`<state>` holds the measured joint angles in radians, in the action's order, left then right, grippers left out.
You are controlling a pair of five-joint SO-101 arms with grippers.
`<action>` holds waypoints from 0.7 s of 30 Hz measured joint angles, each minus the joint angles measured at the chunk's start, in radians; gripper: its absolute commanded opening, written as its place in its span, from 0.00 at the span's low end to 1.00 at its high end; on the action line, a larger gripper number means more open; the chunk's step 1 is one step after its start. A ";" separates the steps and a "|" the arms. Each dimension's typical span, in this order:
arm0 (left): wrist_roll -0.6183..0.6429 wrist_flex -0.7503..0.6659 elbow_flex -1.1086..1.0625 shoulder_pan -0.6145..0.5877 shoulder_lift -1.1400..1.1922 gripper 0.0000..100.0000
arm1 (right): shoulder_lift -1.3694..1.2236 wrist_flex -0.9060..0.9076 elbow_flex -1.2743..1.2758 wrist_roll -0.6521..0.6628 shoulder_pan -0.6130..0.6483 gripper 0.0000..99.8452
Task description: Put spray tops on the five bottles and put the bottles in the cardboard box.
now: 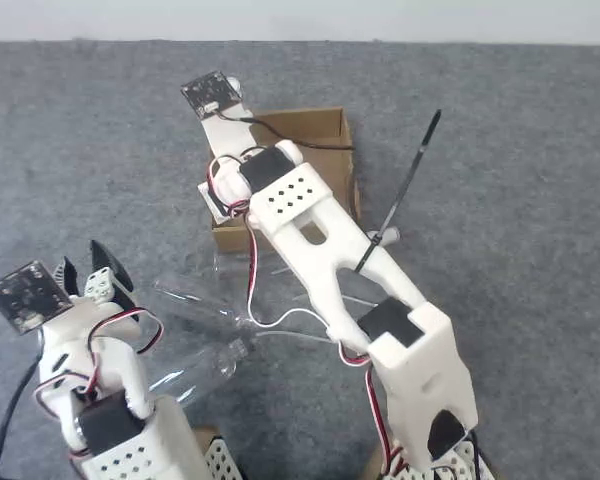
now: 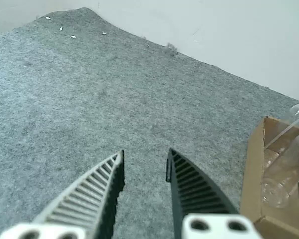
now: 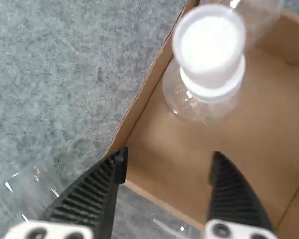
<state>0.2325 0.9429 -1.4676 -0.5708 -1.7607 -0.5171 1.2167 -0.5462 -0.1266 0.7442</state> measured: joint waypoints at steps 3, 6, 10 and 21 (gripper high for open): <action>0.000 0.000 0.000 0.000 0.000 0.13 | 0.020 0.023 0.000 0.000 0.000 0.16; 0.000 0.000 0.000 0.000 0.000 0.13 | 0.046 0.051 0.000 0.000 0.000 0.15; 0.000 0.000 0.000 0.000 0.000 0.13 | 0.101 0.097 0.000 0.000 0.002 0.14; 0.000 0.000 0.000 0.000 0.000 0.13 | 0.281 0.276 0.000 0.000 0.000 0.06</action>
<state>0.2325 0.9429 -1.4676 -0.5708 -1.7607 -0.2363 1.4929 -0.5462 -0.1266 0.7442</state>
